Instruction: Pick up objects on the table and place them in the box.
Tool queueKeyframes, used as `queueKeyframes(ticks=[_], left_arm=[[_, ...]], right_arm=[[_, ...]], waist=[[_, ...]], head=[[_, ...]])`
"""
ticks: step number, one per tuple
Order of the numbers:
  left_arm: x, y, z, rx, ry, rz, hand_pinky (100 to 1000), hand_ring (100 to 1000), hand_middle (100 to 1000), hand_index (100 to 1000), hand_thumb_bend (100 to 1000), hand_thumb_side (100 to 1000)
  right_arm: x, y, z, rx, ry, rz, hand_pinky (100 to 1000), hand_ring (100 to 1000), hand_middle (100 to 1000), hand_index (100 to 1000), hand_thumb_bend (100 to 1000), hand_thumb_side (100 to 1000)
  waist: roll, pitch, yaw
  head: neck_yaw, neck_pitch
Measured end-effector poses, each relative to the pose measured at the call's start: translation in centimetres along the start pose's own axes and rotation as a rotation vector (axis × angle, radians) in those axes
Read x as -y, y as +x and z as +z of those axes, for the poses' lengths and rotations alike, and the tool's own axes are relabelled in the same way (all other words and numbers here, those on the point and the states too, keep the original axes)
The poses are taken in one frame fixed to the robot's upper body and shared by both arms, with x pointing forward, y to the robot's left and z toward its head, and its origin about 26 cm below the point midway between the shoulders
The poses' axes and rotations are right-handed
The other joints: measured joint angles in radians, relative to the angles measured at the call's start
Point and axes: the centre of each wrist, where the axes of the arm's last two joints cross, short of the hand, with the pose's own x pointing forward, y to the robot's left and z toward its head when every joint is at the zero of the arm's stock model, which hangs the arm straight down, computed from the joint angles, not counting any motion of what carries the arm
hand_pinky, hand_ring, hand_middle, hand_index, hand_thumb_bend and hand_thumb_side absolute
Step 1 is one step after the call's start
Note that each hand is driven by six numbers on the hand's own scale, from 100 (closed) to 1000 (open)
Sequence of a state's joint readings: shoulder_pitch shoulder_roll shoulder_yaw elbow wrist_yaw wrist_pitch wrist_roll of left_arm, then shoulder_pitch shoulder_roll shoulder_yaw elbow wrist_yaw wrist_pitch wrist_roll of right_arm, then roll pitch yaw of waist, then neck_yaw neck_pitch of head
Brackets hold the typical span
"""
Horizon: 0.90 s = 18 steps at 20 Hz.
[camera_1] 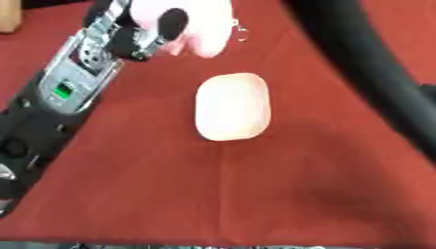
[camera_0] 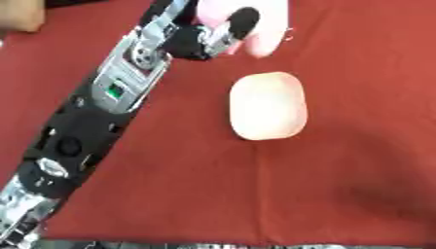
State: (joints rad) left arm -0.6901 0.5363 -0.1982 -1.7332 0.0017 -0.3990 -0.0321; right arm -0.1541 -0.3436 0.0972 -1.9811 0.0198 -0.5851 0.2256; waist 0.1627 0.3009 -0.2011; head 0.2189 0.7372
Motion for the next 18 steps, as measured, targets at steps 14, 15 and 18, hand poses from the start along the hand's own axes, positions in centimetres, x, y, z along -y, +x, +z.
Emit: queueKeyframes(ticks=[14,15,18], left_arm=[[-1.0,-1.0,0.0,-0.136,0.119,-0.350,100,111,170,314,100,441],[-0.9,-1.2,0.0,-0.140,0.110,-0.374,100,112,171,314,100,424],[-0.5,-1.8,0.1,-0.147,0.088,-0.409,100,114,177,320,100,393]], right_arm=[[0.0,0.0,0.0,-0.002,0.000,0.003,584,777,846,952,100,705],[0.0,0.0,0.0,-0.002,0.000,0.003,584,777,846,952,100,705],[0.0,0.0,0.0,-0.002,0.000,0.003,584,777,846,952,100,705]], waist=[[0.000,0.000,0.000],[0.000,0.000,0.000],[0.000,0.000,0.000]], head=[[-0.008,-0.004],[-0.008,-0.004],[-0.008,-0.004]])
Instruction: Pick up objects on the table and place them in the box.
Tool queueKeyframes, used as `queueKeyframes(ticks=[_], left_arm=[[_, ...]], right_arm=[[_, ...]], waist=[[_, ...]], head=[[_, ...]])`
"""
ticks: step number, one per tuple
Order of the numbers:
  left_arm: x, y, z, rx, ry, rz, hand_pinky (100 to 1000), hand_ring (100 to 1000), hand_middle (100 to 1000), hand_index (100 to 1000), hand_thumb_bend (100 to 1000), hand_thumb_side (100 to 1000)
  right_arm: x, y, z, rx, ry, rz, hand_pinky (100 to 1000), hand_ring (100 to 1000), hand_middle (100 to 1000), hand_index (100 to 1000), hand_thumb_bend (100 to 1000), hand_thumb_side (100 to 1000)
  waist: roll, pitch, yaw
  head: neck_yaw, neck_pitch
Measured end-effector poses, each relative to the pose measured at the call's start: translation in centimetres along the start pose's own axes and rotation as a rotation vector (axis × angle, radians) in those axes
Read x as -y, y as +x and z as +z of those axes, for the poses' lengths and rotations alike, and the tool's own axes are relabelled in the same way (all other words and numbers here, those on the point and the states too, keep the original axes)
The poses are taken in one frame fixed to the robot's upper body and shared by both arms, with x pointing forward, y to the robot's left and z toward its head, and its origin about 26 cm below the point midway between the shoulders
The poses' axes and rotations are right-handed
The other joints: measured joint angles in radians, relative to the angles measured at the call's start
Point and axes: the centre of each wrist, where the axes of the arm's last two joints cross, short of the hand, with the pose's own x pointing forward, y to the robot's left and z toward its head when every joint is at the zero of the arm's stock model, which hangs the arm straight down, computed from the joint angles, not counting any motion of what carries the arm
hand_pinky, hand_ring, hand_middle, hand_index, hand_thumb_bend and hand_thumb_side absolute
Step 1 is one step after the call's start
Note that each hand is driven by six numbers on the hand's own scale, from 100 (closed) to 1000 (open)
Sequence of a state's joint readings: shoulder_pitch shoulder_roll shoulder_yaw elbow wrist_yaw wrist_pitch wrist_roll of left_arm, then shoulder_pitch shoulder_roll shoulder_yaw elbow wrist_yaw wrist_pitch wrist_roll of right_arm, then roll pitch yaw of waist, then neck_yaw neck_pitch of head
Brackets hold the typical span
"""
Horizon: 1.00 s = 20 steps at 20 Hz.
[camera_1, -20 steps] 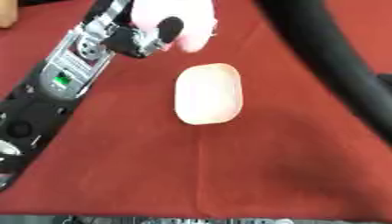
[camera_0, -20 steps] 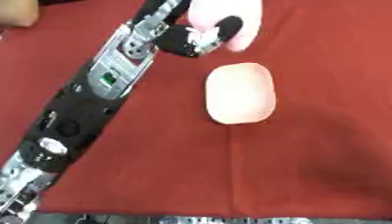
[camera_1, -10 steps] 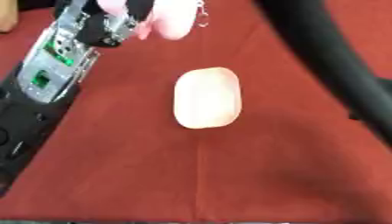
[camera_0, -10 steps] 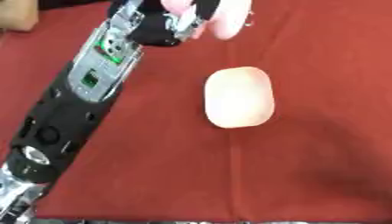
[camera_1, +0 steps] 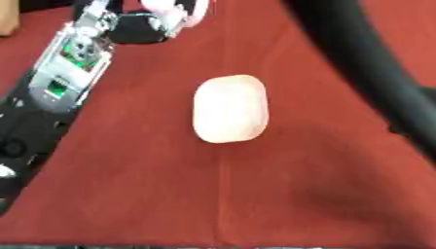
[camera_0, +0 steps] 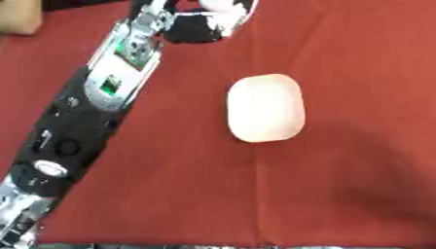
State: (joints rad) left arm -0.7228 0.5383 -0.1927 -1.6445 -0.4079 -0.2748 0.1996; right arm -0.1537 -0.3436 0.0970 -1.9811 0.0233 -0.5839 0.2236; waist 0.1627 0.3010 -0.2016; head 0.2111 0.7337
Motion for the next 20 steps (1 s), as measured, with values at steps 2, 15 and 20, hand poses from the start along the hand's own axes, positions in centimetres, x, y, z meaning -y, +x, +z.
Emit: queueKeyframes(ticks=[2,15,20], left_arm=[[0.5,-0.2,0.2,-0.004,-0.022,-0.008,100,120,183,326,100,366],[4.1,-1.5,1.5,0.031,-0.393,-0.042,100,326,362,485,100,453],[4.6,-1.9,2.0,0.063,-0.508,-0.062,100,354,391,520,100,597]], right_arm=[[0.0,0.0,0.0,0.000,0.000,0.000,584,777,846,952,100,705],[0.0,0.0,0.0,0.002,0.003,0.000,584,777,846,952,100,705],[0.0,0.0,0.0,0.002,0.003,0.000,584,777,846,952,100,705]], waist=[[0.000,0.000,0.000],[0.002,0.002,-0.007],[0.004,0.002,-0.007]], head=[[0.000,0.000],[-0.001,0.010],[-0.005,0.014]])
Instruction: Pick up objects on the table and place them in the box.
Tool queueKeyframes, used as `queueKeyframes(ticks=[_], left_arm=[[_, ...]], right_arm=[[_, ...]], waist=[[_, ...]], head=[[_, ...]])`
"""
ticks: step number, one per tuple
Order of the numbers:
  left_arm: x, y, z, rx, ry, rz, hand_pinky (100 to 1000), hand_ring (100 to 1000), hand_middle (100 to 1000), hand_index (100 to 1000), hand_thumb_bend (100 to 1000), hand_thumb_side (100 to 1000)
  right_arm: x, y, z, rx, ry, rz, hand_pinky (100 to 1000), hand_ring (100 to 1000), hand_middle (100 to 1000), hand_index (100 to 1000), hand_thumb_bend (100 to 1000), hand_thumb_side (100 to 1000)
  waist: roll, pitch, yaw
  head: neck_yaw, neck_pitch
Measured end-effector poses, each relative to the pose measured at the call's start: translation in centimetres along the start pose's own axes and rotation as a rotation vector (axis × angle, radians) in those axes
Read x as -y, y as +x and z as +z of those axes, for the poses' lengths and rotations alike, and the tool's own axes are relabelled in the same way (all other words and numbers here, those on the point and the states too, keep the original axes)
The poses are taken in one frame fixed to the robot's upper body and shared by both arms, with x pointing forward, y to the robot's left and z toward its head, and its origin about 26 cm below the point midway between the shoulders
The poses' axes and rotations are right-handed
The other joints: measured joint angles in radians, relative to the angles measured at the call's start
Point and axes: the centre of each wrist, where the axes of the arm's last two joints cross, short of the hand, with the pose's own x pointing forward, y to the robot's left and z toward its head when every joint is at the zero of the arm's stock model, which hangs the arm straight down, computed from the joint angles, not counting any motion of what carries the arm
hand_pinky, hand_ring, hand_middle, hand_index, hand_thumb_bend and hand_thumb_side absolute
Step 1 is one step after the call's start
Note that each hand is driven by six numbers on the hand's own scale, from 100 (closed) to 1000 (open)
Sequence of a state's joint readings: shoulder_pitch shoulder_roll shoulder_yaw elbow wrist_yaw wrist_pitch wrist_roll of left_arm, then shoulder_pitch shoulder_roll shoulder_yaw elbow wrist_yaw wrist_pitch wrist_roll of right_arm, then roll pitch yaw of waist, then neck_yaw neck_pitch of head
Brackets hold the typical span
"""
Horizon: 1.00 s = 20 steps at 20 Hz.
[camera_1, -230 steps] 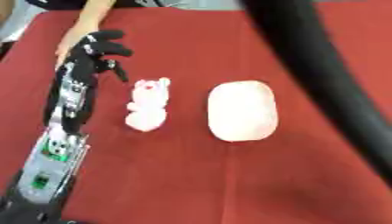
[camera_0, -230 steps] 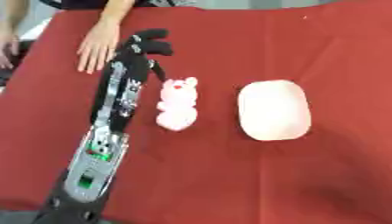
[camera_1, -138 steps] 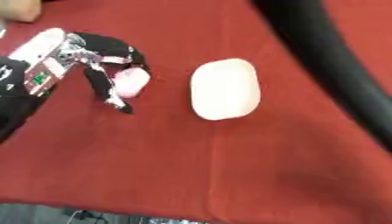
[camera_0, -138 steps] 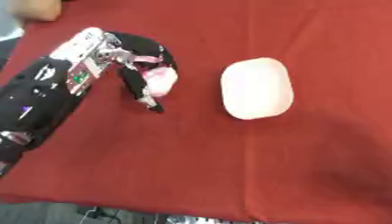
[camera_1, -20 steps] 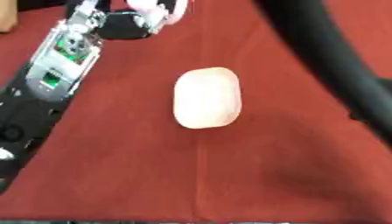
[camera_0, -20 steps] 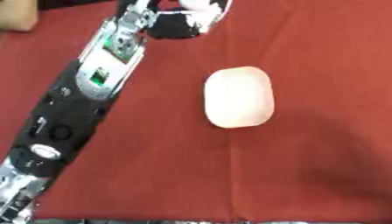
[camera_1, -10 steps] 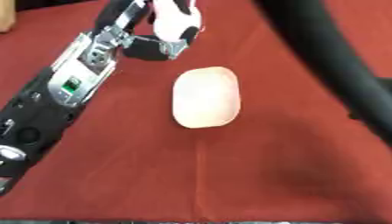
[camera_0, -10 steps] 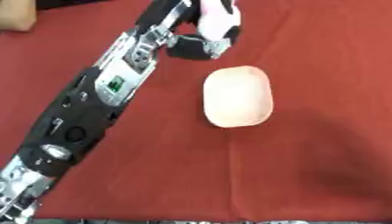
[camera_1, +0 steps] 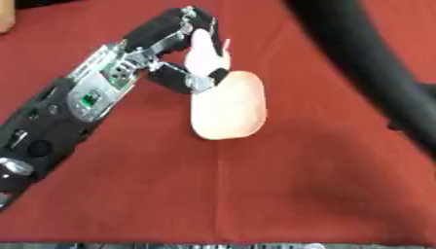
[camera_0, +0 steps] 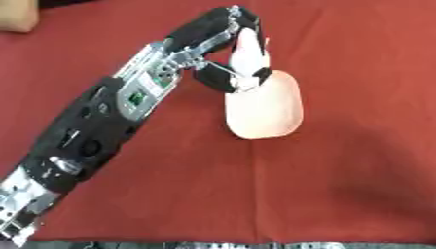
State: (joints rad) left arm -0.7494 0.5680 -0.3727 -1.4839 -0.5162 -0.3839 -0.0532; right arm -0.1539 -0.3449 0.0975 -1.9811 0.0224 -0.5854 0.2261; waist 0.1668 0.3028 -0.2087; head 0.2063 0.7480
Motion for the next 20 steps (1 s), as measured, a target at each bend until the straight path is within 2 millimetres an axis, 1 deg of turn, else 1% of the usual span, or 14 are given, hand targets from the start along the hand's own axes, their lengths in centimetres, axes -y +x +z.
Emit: queueKeyframes(ticks=[1,2,4,5,6,7,8,9,10,12,13,16,20], left_arm=[[0.11,-0.07,0.04,0.005,-0.020,-0.004,100,362,402,532,100,664],[0.19,-0.12,-0.01,0.011,-0.035,-0.007,104,367,408,537,100,688],[0.32,-0.23,-0.02,0.020,-0.059,-0.014,150,394,442,558,106,774],[0.39,-0.29,0.00,0.024,-0.069,-0.017,195,427,467,580,166,821],[0.37,-0.34,-0.04,0.028,-0.076,-0.022,261,475,510,621,255,874],[0.27,-0.38,-0.09,0.032,-0.082,-0.029,320,517,553,655,318,915],[0.22,-0.41,-0.08,0.036,-0.090,-0.037,401,580,611,698,393,955],[0.22,-0.41,-0.08,0.040,-0.099,-0.045,452,620,646,725,440,976],[0.24,-0.42,-0.08,0.045,-0.110,-0.052,500,665,686,754,498,993],[0.26,-0.43,-0.07,0.050,-0.145,-0.076,557,701,720,794,583,1000],[0.26,-0.44,-0.07,0.050,-0.163,-0.089,568,708,727,805,613,1000],[0.25,-0.44,-0.07,0.049,-0.208,-0.118,584,720,739,820,653,1000],[0.15,-0.40,-0.10,0.046,-0.235,-0.145,584,716,737,821,666,998]], right_arm=[[0.00,0.00,0.00,0.000,0.000,0.000,584,777,846,952,100,705],[0.00,0.00,0.00,0.000,0.000,0.000,584,777,846,952,100,705],[0.00,0.00,0.00,0.000,0.000,0.000,584,778,846,952,100,705],[0.00,0.00,0.00,0.000,0.000,0.000,584,778,846,952,100,705],[0.00,0.00,0.00,0.000,0.000,0.000,584,776,846,952,100,705],[0.00,0.00,0.00,0.000,0.001,0.000,584,775,846,952,100,705],[0.00,0.00,0.00,-0.001,0.002,-0.001,584,775,846,953,100,705],[0.00,0.00,0.00,-0.002,0.002,-0.001,584,775,846,953,100,705],[0.00,0.00,0.00,-0.002,0.002,-0.001,584,775,846,953,100,705],[0.00,0.00,0.00,-0.003,0.003,-0.001,584,775,846,953,100,705],[0.00,0.00,0.00,-0.003,0.004,-0.001,584,775,846,953,100,705],[0.00,0.00,0.00,-0.003,0.005,-0.001,584,775,847,953,100,706],[0.00,0.00,0.00,-0.002,0.006,-0.001,584,775,847,952,100,706]], waist=[[0.000,0.000,0.000],[0.000,0.000,0.000],[0.000,0.000,0.000],[0.000,0.000,0.000],[0.000,0.000,0.000],[0.000,0.000,0.000],[0.001,0.000,0.000],[0.001,0.000,0.000],[0.002,0.000,0.000],[0.003,0.000,0.000],[0.003,0.000,0.000],[0.003,0.000,0.000],[0.003,0.000,0.001]], head=[[-0.004,0.003],[-0.004,0.004],[-0.004,0.004],[-0.004,0.004],[-0.004,0.004],[-0.005,0.004],[-0.005,0.004],[-0.005,0.004],[-0.005,0.004],[-0.005,0.004],[-0.005,0.004],[-0.005,0.004],[-0.005,0.004]])
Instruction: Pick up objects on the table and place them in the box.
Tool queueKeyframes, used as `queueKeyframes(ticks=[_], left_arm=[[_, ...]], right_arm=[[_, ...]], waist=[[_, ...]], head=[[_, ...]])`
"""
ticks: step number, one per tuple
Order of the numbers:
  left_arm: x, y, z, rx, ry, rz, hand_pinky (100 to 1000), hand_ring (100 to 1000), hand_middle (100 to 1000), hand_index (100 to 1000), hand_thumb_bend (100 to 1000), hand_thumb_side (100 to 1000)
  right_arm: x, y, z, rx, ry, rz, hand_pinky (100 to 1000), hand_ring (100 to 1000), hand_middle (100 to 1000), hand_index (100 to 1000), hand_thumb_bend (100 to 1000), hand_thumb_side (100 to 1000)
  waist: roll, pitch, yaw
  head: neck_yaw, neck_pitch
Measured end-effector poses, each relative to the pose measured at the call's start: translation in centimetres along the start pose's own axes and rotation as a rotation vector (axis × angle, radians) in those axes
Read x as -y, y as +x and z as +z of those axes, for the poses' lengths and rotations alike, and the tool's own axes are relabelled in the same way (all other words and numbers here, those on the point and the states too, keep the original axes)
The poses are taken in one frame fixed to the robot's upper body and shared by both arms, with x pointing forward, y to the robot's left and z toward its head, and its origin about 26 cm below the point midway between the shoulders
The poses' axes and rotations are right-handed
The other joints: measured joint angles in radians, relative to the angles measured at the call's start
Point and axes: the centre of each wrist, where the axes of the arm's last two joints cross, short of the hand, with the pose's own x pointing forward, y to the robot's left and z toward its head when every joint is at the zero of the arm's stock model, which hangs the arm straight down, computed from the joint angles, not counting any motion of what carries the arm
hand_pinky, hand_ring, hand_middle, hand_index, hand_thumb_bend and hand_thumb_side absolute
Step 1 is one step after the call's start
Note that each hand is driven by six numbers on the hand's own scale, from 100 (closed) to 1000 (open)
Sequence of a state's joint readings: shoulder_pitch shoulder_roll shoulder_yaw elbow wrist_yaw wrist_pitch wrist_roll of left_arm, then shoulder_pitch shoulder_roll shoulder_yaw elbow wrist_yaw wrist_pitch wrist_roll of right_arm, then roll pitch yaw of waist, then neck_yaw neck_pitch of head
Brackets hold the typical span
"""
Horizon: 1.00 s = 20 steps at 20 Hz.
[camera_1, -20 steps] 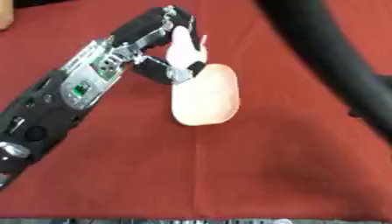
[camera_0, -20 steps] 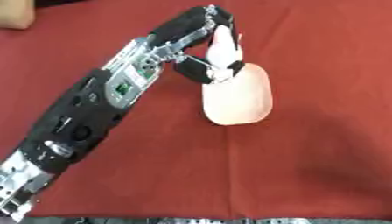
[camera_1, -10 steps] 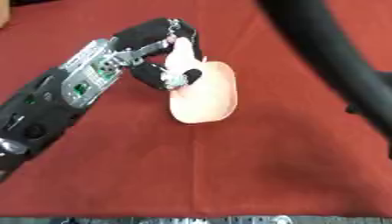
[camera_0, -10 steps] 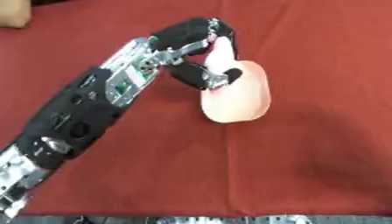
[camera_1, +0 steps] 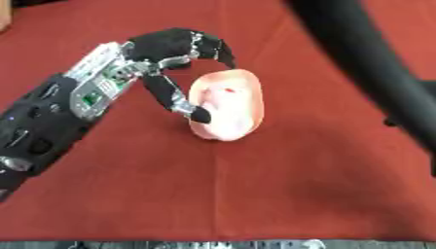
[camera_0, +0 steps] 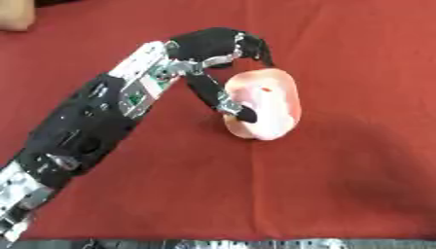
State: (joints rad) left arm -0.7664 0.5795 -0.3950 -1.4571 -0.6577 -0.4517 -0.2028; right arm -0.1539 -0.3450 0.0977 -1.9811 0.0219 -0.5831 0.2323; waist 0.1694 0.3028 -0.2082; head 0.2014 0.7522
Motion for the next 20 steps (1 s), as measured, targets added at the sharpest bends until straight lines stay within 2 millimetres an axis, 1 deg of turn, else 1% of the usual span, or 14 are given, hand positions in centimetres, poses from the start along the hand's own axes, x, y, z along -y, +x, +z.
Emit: queueKeyframes(ticks=[3,4,5,6,7,8,9,10,12,13,14,15,16,20], left_arm=[[0.0,0.0,0.0,-0.001,-0.008,-0.008,582,714,735,821,664,997],[-0.1,0.0,0.0,0.000,-0.007,-0.010,551,697,723,816,633,992],[-0.2,0.0,0.0,-0.001,0.001,-0.012,545,694,720,814,622,992],[-0.4,0.0,0.1,-0.004,0.017,-0.013,443,637,674,789,411,890],[-0.7,0.1,0.2,-0.009,0.056,-0.007,418,625,664,785,347,853],[-1.0,0.1,0.5,-0.015,0.112,0.010,359,613,659,783,142,861],[-1.2,0.2,0.8,-0.018,0.197,0.046,348,613,660,785,100,877],[-1.4,0.4,1.2,-0.019,0.299,0.091,345,624,674,798,100,914],[-2.0,1.1,2.1,-0.011,0.530,0.203,379,656,701,816,100,909],[-2.4,1.5,2.6,-0.005,0.637,0.256,374,651,697,814,100,907],[-2.8,1.9,3.1,0.003,0.726,0.304,428,704,738,841,100,924],[-3.2,2.4,3.6,0.009,0.798,0.349,428,704,738,841,100,924],[-3.4,2.9,4.1,0.013,0.855,0.388,459,736,763,857,100,933],[-3.7,4.7,5.9,0.004,0.982,0.519,491,768,798,882,100,929]], right_arm=[[0.0,0.0,0.0,0.001,0.001,0.000,584,775,847,952,100,706],[0.0,0.0,0.0,0.001,0.001,0.000,584,775,847,953,100,707],[0.0,0.0,0.0,0.001,0.002,0.000,584,775,847,953,100,707],[0.0,0.0,0.0,0.001,0.002,0.000,585,775,847,953,100,707],[0.0,0.0,0.0,0.002,0.003,0.000,585,775,847,953,100,707],[0.0,0.0,0.0,0.002,0.003,0.000,584,775,847,952,100,707],[0.0,0.0,0.0,0.002,0.003,0.000,584,775,847,952,100,707],[0.0,0.0,0.0,0.002,0.003,0.001,585,775,847,953,100,707],[0.0,0.0,0.0,0.002,0.002,0.001,585,776,847,953,100,707],[0.0,0.0,0.0,0.001,0.002,0.002,584,776,847,953,100,707],[0.1,0.0,0.0,0.000,0.001,0.003,585,777,847,954,100,707],[0.1,0.0,0.0,-0.001,-0.001,0.005,585,777,847,954,100,707],[0.1,0.0,0.1,-0.004,-0.003,0.007,585,780,846,954,100,707],[0.1,0.0,0.2,-0.010,-0.008,0.009,588,792,845,952,100,705]], waist=[[0.000,0.000,0.000],[0.000,0.000,0.001],[0.000,0.000,0.001],[0.000,0.000,0.001],[0.000,0.000,0.002],[0.000,0.000,0.002],[0.000,0.000,0.003],[0.000,0.000,0.004],[-0.001,0.001,0.007],[-0.001,0.001,0.009],[-0.002,0.001,0.012],[-0.004,0.001,0.017],[-0.006,0.001,0.020],[-0.015,0.001,0.033]], head=[[0.000,0.000],[0.000,0.000],[0.000,0.000],[0.000,0.000],[0.000,0.000],[0.000,0.000],[-0.002,0.000],[-0.006,0.000],[-0.009,0.000],[-0.009,0.000],[-0.009,0.000],[-0.009,0.000],[-0.009,0.000],[-0.010,-0.001]])
